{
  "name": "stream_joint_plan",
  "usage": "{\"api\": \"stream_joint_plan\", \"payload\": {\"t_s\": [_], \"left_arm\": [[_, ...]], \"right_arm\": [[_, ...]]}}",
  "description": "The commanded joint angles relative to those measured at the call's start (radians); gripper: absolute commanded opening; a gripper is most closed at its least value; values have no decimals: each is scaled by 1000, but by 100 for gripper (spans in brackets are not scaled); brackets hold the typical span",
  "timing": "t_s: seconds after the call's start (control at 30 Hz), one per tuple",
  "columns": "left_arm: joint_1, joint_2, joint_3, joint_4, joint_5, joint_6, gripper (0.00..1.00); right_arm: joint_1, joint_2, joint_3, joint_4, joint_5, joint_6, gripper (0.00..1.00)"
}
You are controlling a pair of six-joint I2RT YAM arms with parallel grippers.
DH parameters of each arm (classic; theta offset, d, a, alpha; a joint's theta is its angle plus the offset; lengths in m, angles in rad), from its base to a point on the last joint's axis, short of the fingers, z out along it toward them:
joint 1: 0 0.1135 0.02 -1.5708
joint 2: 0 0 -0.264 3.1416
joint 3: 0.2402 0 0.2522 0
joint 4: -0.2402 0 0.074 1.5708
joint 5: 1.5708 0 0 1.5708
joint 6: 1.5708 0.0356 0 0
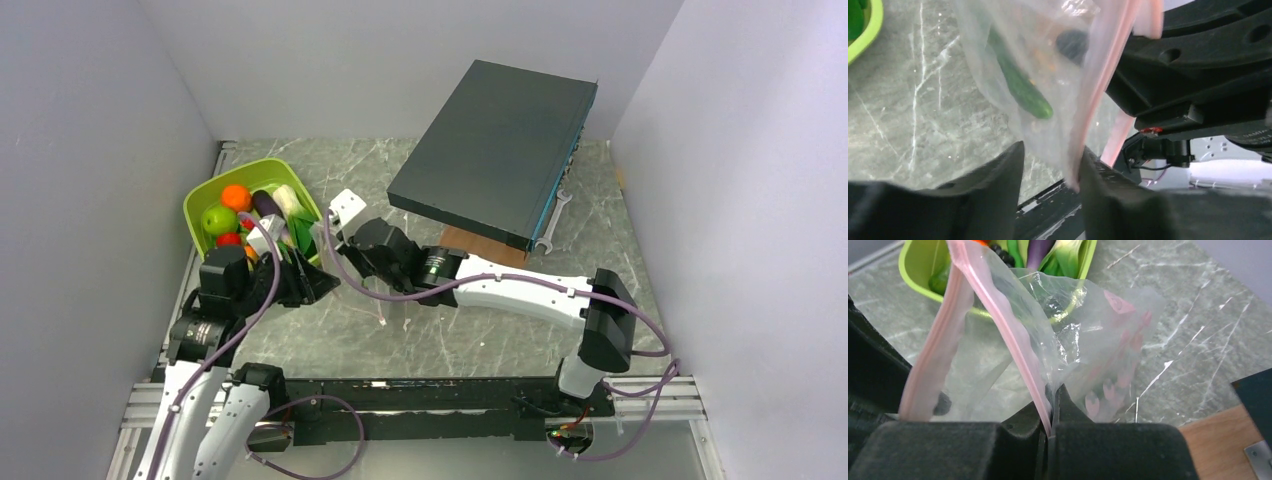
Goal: Place the food in the zip-top bag and seal the zipper
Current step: Adjust the zipper food storage bag at the center of the board, then pick up the fake vegetable from the bin.
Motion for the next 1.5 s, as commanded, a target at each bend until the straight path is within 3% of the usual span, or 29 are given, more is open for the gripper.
{"api": "stream_joint_plan", "payload": {"t_s": [0.0, 0.03, 0.07, 0.27, 0.43, 0.53, 0.67, 0.8, 0.97, 1.1, 1.27, 1.4, 1.47], "left_arm": [[-1, -46, 107, -110, -116, 29, 66], [0, -69, 119, -122, -166, 29, 94], [0, -91, 129, -138, -221, 29, 99], [0, -93, 174, -240, -582, -2, 100], [16, 105, 178, -156, -674, 21, 100], [115, 206, 185, -40, -636, 12, 100], [353, 332, 86, 264, -431, -33, 95], [449, 560, 126, 444, -339, -54, 86], [462, 856, 253, 525, -300, -22, 67], [462, 1006, 299, 554, -322, -29, 66], [430, 1087, 278, 708, -207, -69, 63], [410, 1144, 313, 644, -324, -104, 63], [400, 1182, 352, 572, -358, -105, 58]], "right_arm": [[1, -39, 74, 56, 59, -28, 0], [1, -44, 71, 64, 56, -32, 0], [1, -47, 66, 73, 55, -36, 0], [-1, -42, 74, 79, 43, -44, 0], [-1, -60, 40, 108, 50, -48, 0], [-2, -79, 13, 113, 46, -35, 0], [-5, -101, -17, 121, 18, -12, 0], [-6, -125, -42, 139, -2, 0, 0], [-25, -148, -62, 155, -21, 9, 0], [-44, -167, -85, 173, -52, 29, 0], [-48, -173, -94, 175, -62, 34, 0], [-50, -172, -96, 175, -66, 37, 0], [-51, -177, -98, 175, -70, 38, 0]]}}
